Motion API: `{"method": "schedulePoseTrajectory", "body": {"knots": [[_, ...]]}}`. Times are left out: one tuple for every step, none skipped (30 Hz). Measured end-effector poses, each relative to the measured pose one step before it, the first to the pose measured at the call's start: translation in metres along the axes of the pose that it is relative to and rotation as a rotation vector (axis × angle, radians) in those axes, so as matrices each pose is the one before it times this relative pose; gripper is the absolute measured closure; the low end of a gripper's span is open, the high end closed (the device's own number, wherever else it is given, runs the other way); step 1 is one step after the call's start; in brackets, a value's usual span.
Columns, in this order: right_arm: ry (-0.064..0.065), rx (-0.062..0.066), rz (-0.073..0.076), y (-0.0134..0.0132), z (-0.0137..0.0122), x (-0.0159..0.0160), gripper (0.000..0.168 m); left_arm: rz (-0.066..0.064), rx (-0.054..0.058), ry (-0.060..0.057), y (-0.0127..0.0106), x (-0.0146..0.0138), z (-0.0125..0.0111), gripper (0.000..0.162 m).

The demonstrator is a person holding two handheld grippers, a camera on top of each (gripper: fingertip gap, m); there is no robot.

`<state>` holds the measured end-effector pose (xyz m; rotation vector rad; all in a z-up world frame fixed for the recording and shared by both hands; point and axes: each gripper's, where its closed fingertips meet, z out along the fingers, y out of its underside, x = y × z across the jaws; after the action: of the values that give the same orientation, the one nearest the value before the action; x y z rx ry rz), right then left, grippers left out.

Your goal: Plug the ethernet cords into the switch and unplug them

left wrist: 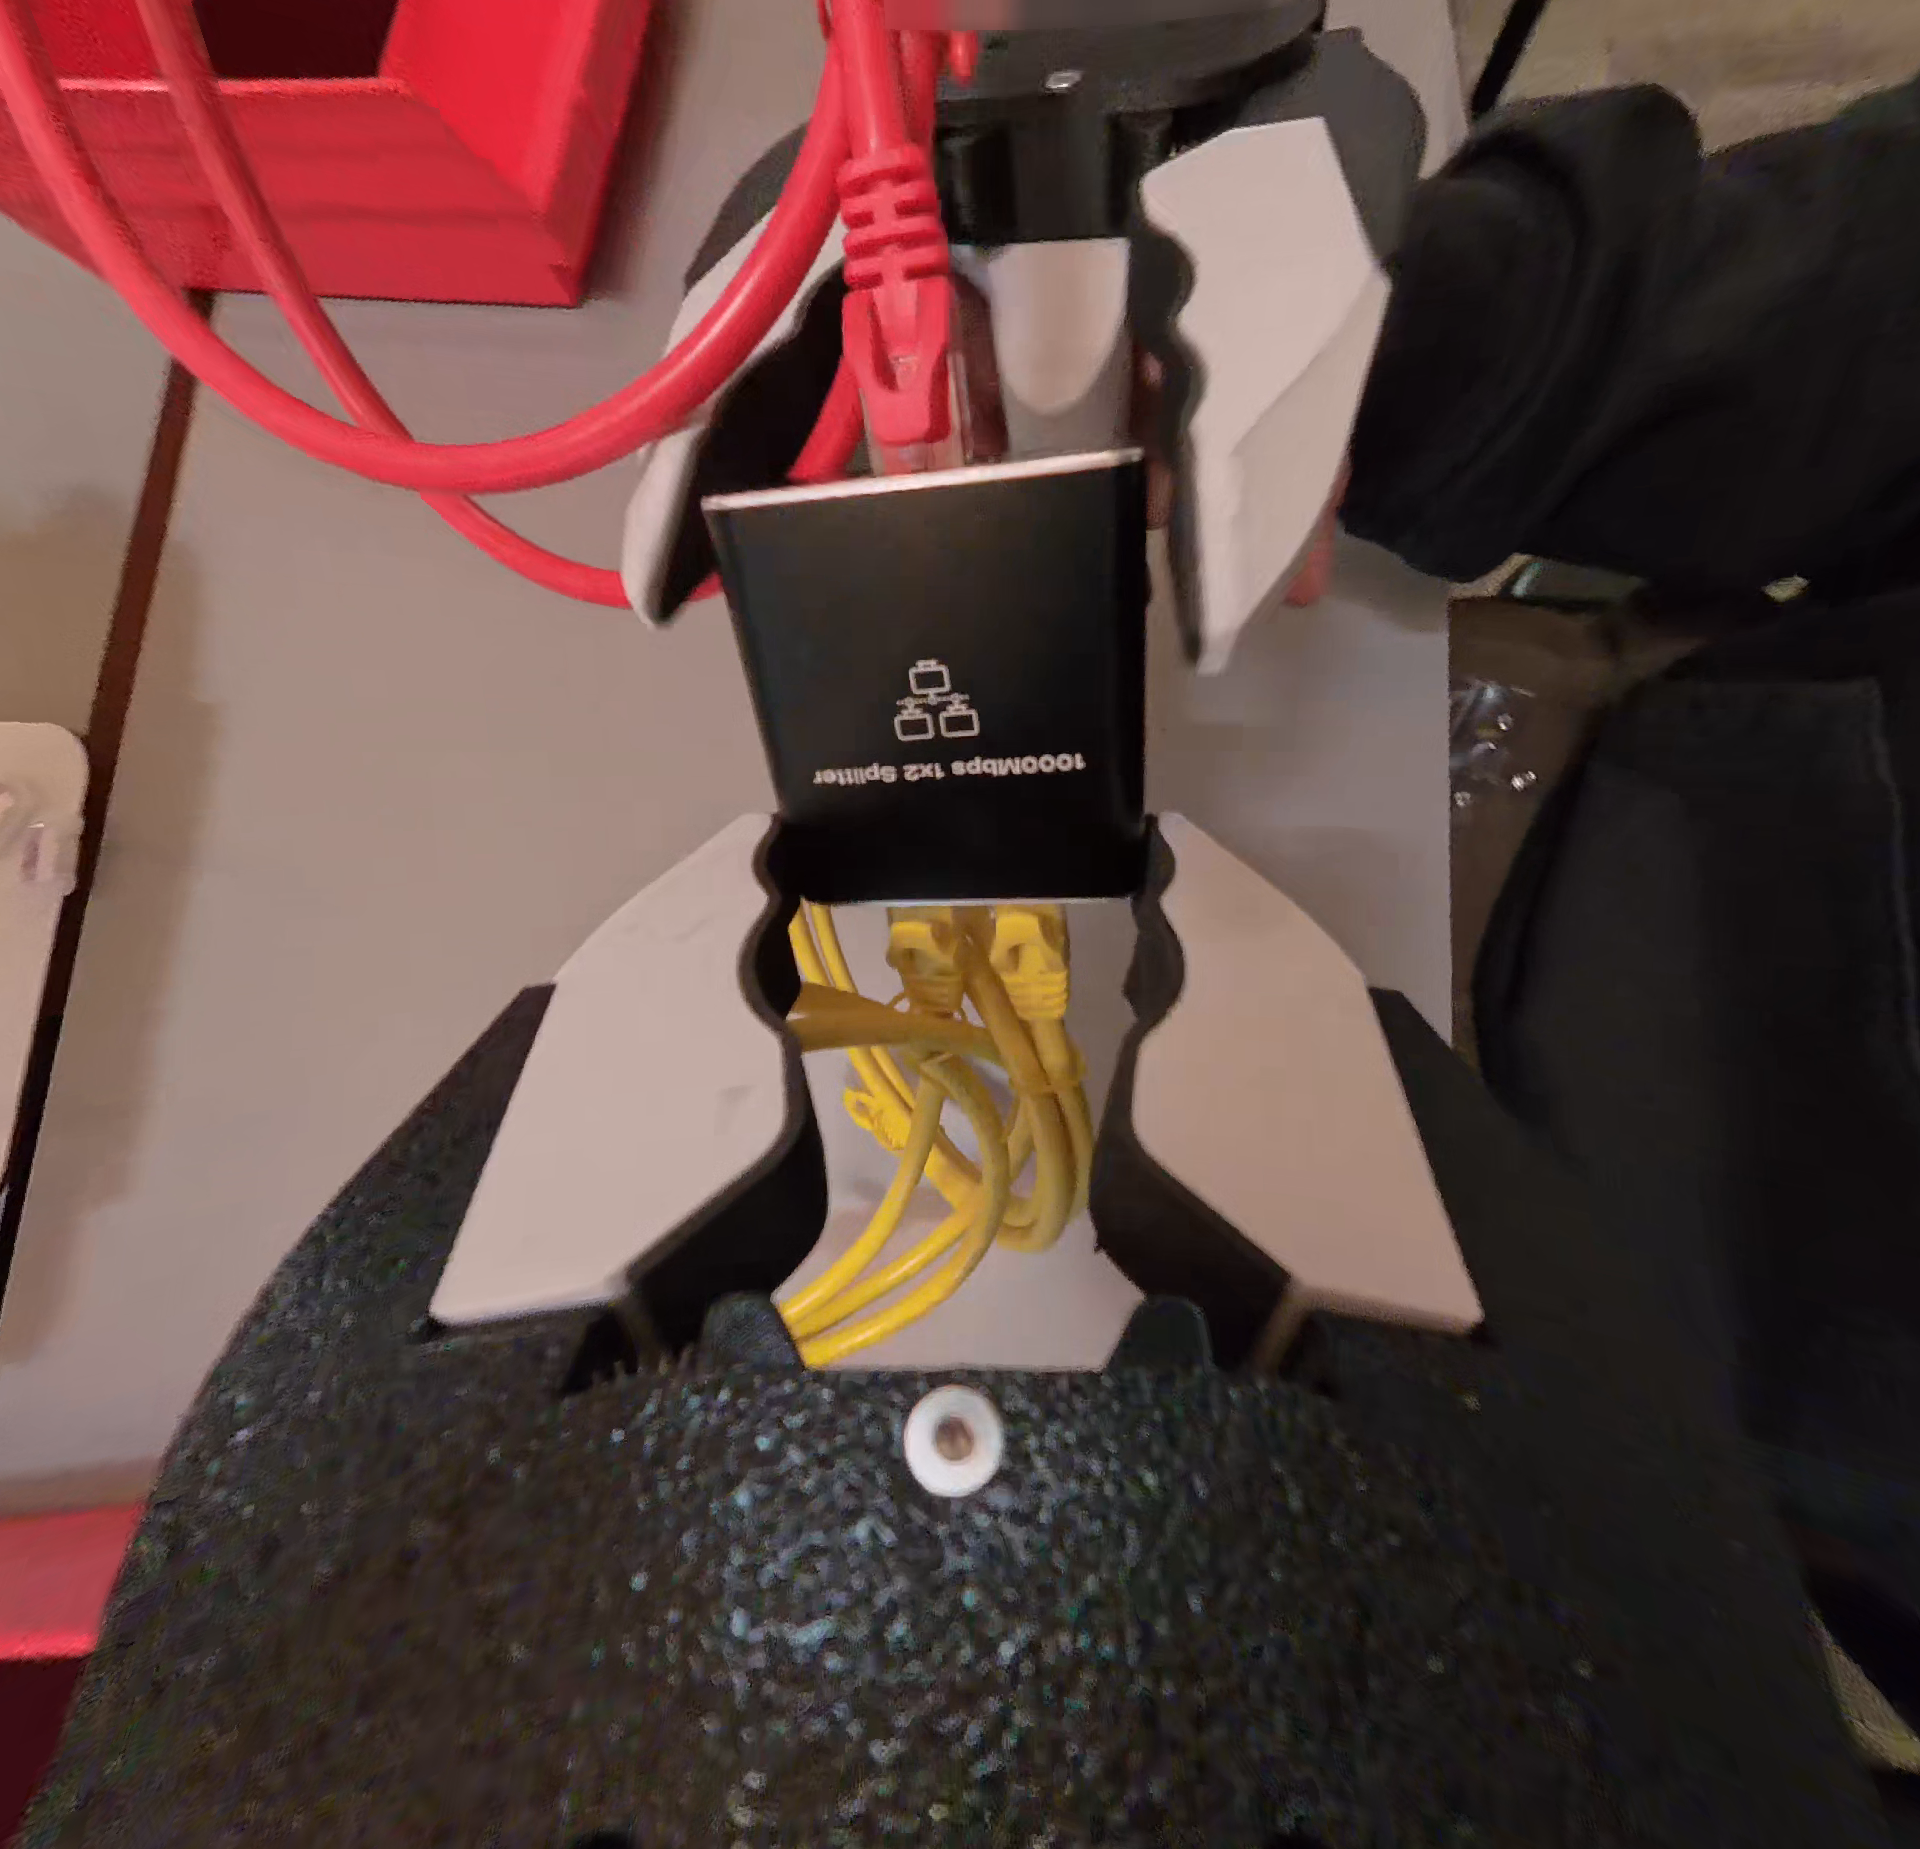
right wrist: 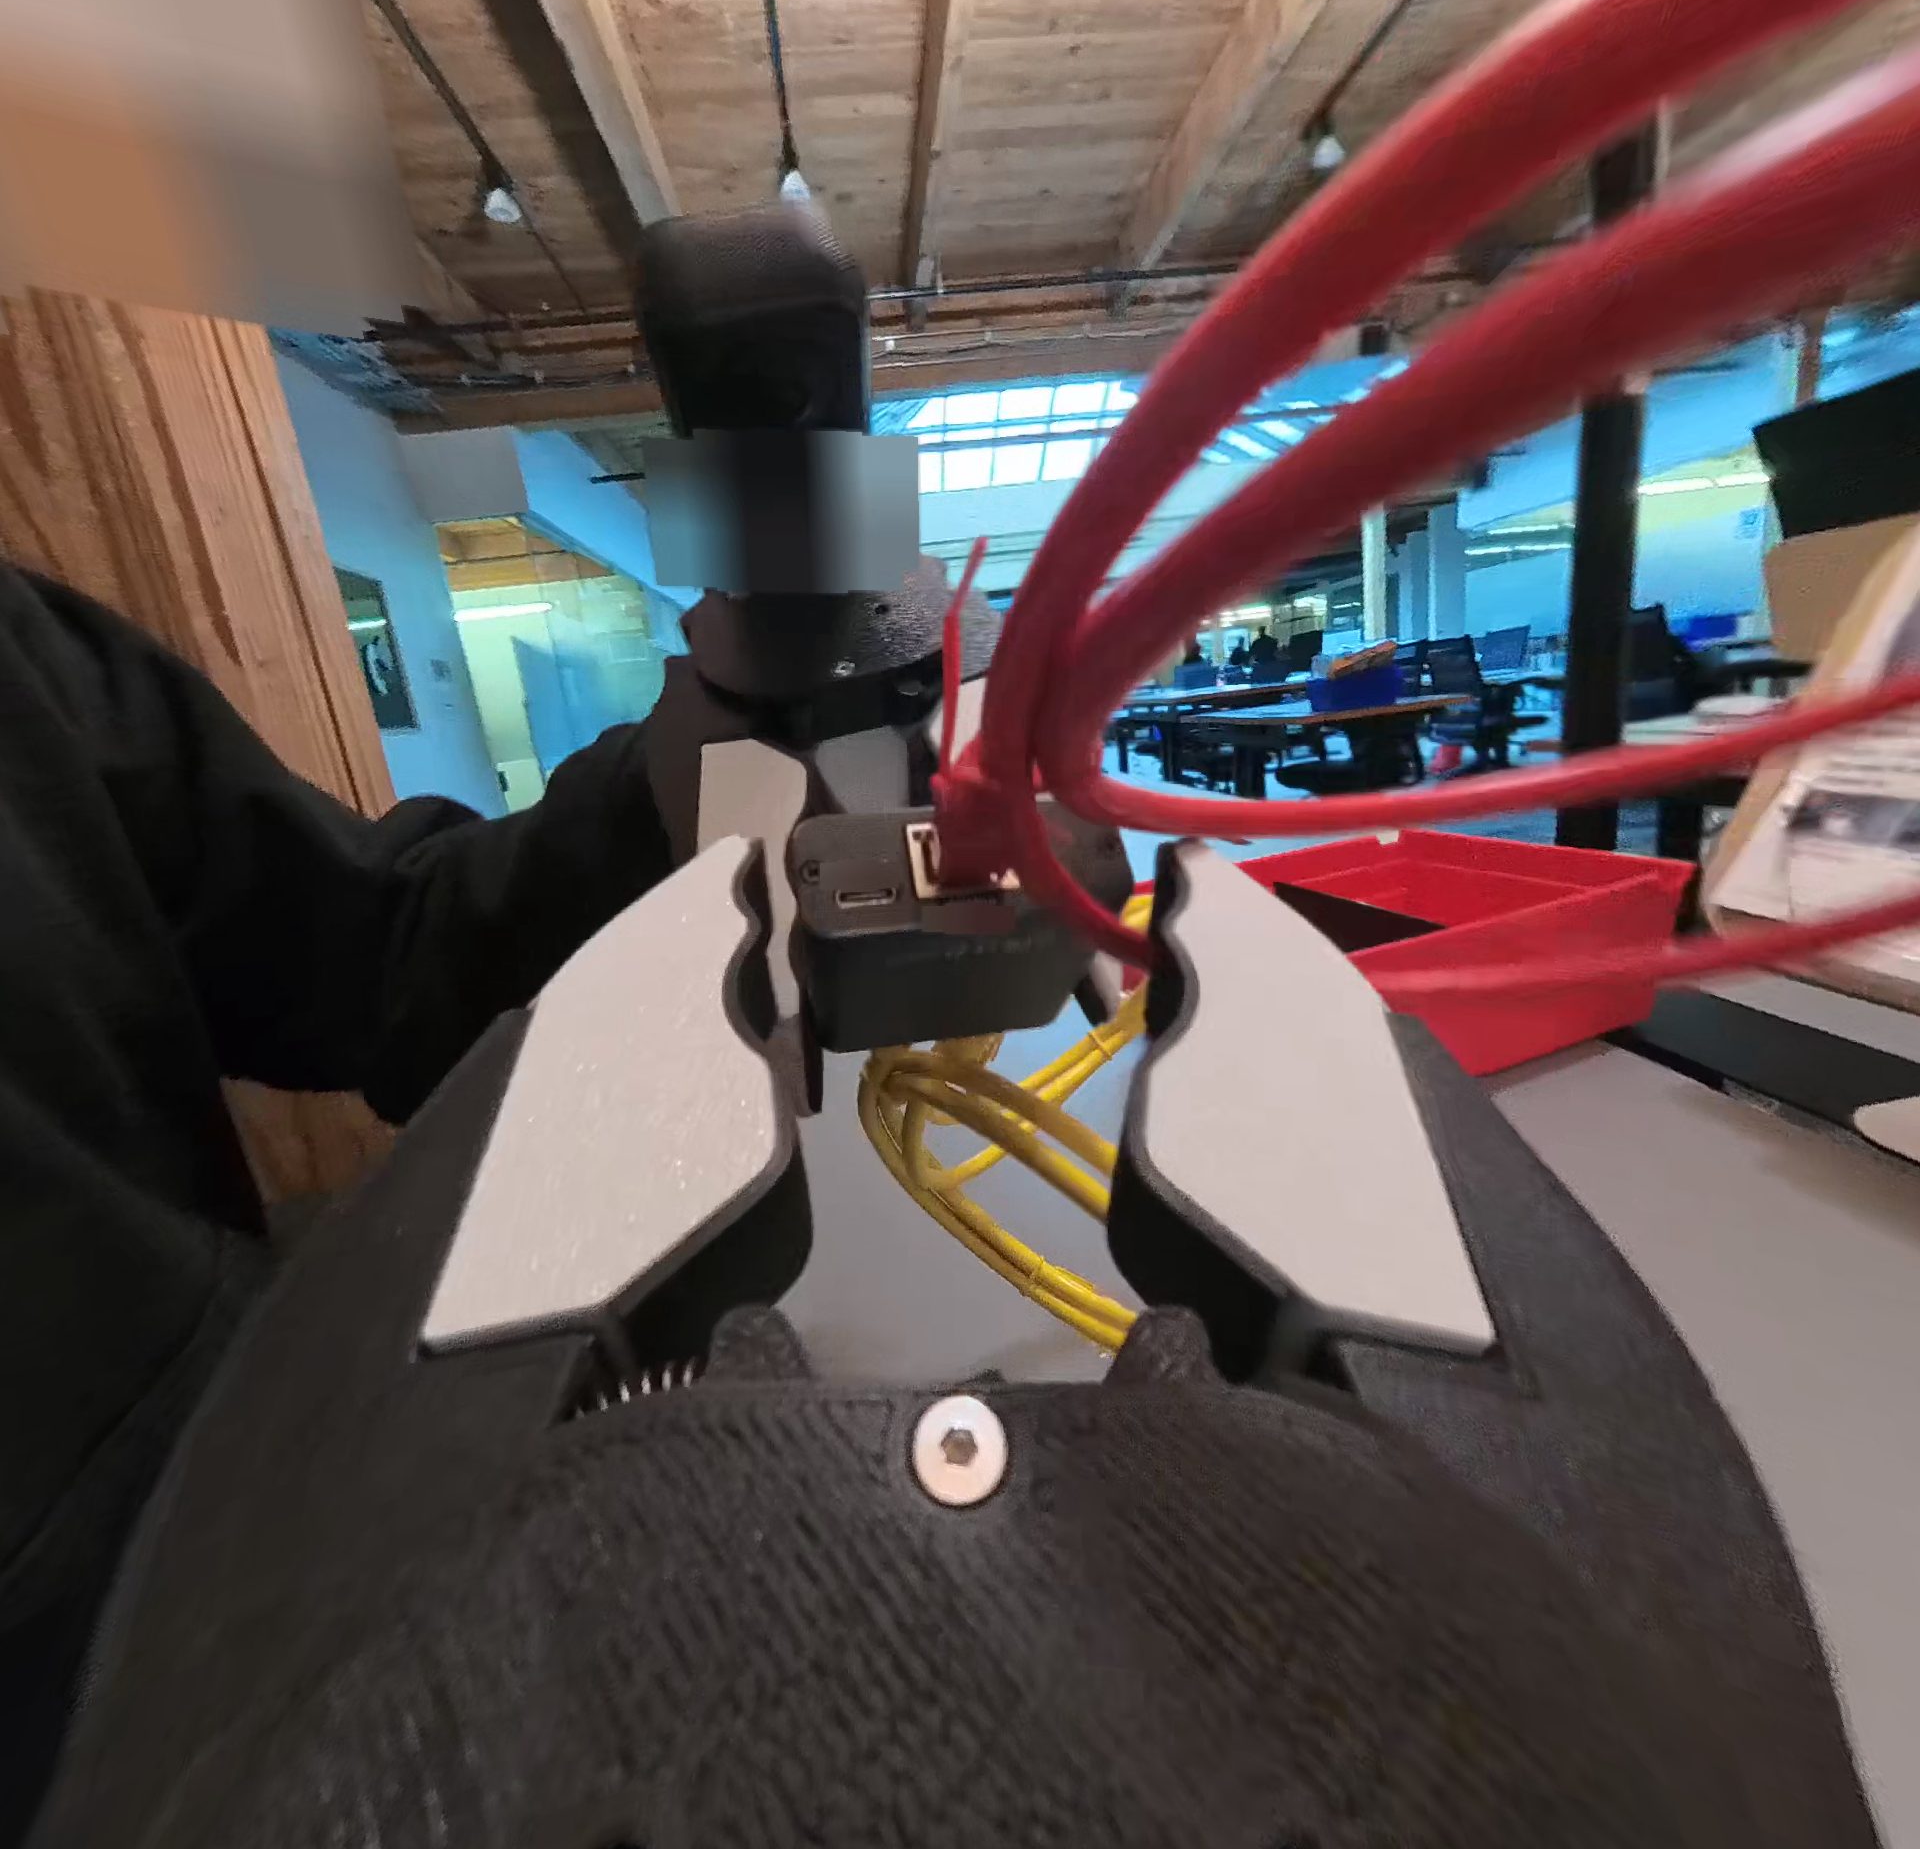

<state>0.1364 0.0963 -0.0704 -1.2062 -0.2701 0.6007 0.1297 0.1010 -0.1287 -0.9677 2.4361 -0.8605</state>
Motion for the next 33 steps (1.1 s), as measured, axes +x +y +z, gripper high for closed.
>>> {"method": "schedulePoseTrajectory", "body": {"knots": [[-0.0129, -0.0052, -0.0209, 0.00182, 0.00173, -0.00216, 0.104, 0.0128, -0.0158, 0.0172, 0.00066, 0.00239, 0.00140, 0.100], [-0.0140, 0.0067, -0.0192, -0.00003, 0.00008, -0.00166, 0.105, 0.0127, -0.0070, 0.0024, 0.00012, 0.00065, 0.00065, 0.100], [-0.0053, 0.0099, -0.0071, -0.00114, -0.00055, 0.00004, 0.105, 0.0074, 0.0088, -0.0066, -0.00161, -0.00061, 0.00009, 0.100], [-0.0018, 0.0195, 0.0025, -0.00306, -0.00091, 0.00042, 0.105, -0.0017, 0.0273, -0.0037, -0.00357, -0.00038, 0.00017, 0.100], [-0.0001, 0.0323, 0.0095, -0.00460, -0.00084, 0.00043, 0.104, -0.0060, 0.0448, -0.0021, -0.00499, -0.00031, 0.00027, 0.100], [0.0128, 0.0383, 0.0039, -0.00495, -0.00129, 0.00181, 0.104, -0.0104, 0.0561, -0.0135, -0.00533, -0.00161, 0.00025, 0.101], [0.0219, 0.0338, 0.0061, -0.00426, -0.00170, 0.00341, 0.105, -0.0186, 0.0561, -0.0243, -0.00416, -0.00229, 0.00068, 0.102], [0.0101, 0.0260, 0.0048, -0.00302, -0.00210, 0.00223, 0.105, -0.0314, 0.0492, -0.0173, -0.00258, -0.00098, 0.00070, 0.103], [0.0043, 0.0196, 0.0103, -0.00201, -0.00234, 0.00160, 0.104, -0.0407, 0.0398, -0.0082, -0.00107, -0.00006, 0.00049, 0.105], [0.0115, 0.0193, 0.0129, -0.00221, -0.00247, 0.00225, 0.104, -0.0378, 0.0269, -0.0062, 0.00077, -0.00040, 0.00014, 0.106], [-0.0037, 0.0148, 0.0135, -0.00147, -0.00214, 0.00035, 0.104, -0.0250, 0.0150, -0.0029, 0.00244, -0.00049, -0.00005, 0.110], [-0.0111, 0.0046, 0.0153, -0.00013, -0.00155, -0.00041, 0.104, -0.0145, 0.0125, 0.0024, 0.00220, 0.00000, 0.00014, 0.112], [0.0029, 0.0016, 0.0125, 0.00078, -0.00052, 0.00104, 0.104, -0.0139, 0.0099, 0.0053, 0.00158, 0.00053, 0.00073, 0.112], [-0.0053, -0.0016, 0.0066, 0.00154, 0.00036, -0.00018, 0.104, -0.0120, 0.0010, 0.0084, 0.00178, 0.00117, 0.00158, 0.112], [-0.0137, -0.0029, 0.0056, 0.00141, 0.00099, -0.00158, 0.104, -0.0024, -0.0094, 0.0059, 0.00228, 0.00119, 0.00238, 0.109], [-0.0032, -0.0029, 0.0005, 0.00128, 0.00164, -0.00070, 0.104, 0.0114, -0.0181, -0.0032, 0.00301, 0.00029, 0.00282, 0.107], [-0.0060, -0.0086, -0.0024, 0.00189, 0.00187, -0.00120, 0.104, 0.0207, -0.0246, -0.0126, 0.00341, -0.00054, 0.00305, 0.107], [-0.0115, -0.0116, -0.0030, 0.00185, 0.00175, -0.00190, 0.104, 0.0193, -0.0268, -0.0142, 0.00301, -0.00045, 0.00310, 0.106], [0.0011, -0.0054, -0.0038, 0.00078, 0.00138, -0.00055, 0.105, 0.0133, -0.0213, -0.0099, 0.00190, 0.00021, 0.00313, 0.101], [-0.0023, -0.0075, -0.0033, 0.00083, 0.00114, -0.00081, 0.104, 0.0099, -0.0101, -0.0091, 0.00039, -0.00015, 0.00285, 0.101], [-0.0057, -0.0064, -0.0020, 0.00057, 0.00059, -0.00087, 0.104, 0.0161, -0.0014, 0.0032, -0.00034, 0.00118, 0.00227, 0.105], [0.0019, 0.0021, -0.0022, -0.00045, -0.00006, -0.00007, 0.105, 0.0208, 0.0070, 0.0127, -0.00096, 0.00214, 0.00146, 0.109], [0.0012, 0.0028, -0.0013, -0.00067, -0.00055, 0.00015, 0.105, 0.0090, 0.0088, 0.0046, -0.00087, 0.00029, 0.00139, 0.110], [0.0042, -0.0023, -0.0074, -0.00028, -0.00107, 0.00048, 0.105, -0.0056, 0.0049, 0.0026, -0.00027, -0.00013, 0.00123, 0.110], [0.0023, -0.0003, -0.0013, -0.00033, -0.00123, 0.00038, 0.105, -0.0132, 0.0002, 0.0056, -0.00003, 0.00014, 0.00081, 0.112], [0.0014, 0.0039, 0.0014, -0.00050, -0.00123, 0.00021, 0.105, -0.0131, -0.0011, 0.0083, -0.00010, 0.00033, 0.00015, 0.113], [0.0047, 0.0065, -0.0038, -0.00120, -0.00143, 0.00036, 0.105, -0.0046, 0.0045, 0.0256, -0.00037, 0.00222, -0.00094, 0.130], [0.0248, 0.0193, -0.0149, -0.00366, -0.00265, 0.00334, 0.105, -0.0115, 0.0296, 0.0118, -0.00295, -0.00010, -0.00161, 0.130], [0.0038, 0.0114, 0.0040, -0.00313, -0.00246, 0.00125, 0.105, -0.0224, 0.0351, 0.0123, -0.00368, -0.00066, -0.00182, 0.130], [0.0035, -0.0058, 0.0157, -0.00049, -0.00137, 0.00154, 0.105, -0.0166, 0.0157, 0.0131, -0.00180, -0.00035, -0.00188, 0.130], [0.0091, -0.0053, 0.0078, 0.00047, -0.00091, 0.00196, 0.105, 0.0011, -0.0022, -0.0001, -0.00030, -0.00123, -0.00177, 0.131], [-0.0009, 0.0036, 0.0065, 0.00075, -0.00055, 0.00039, 0.105, 0.0115, -0.0112, -0.0033, 0.00039, -0.00085, -0.00178, 0.131], [-0.0016, 0.0102, 0.0068, 0.00015, -0.00048, 0.00011, 0.105, 0.0091, -0.0116, -0.0016, 0.00013, -0.00017, -0.00187, 0.131]]}}
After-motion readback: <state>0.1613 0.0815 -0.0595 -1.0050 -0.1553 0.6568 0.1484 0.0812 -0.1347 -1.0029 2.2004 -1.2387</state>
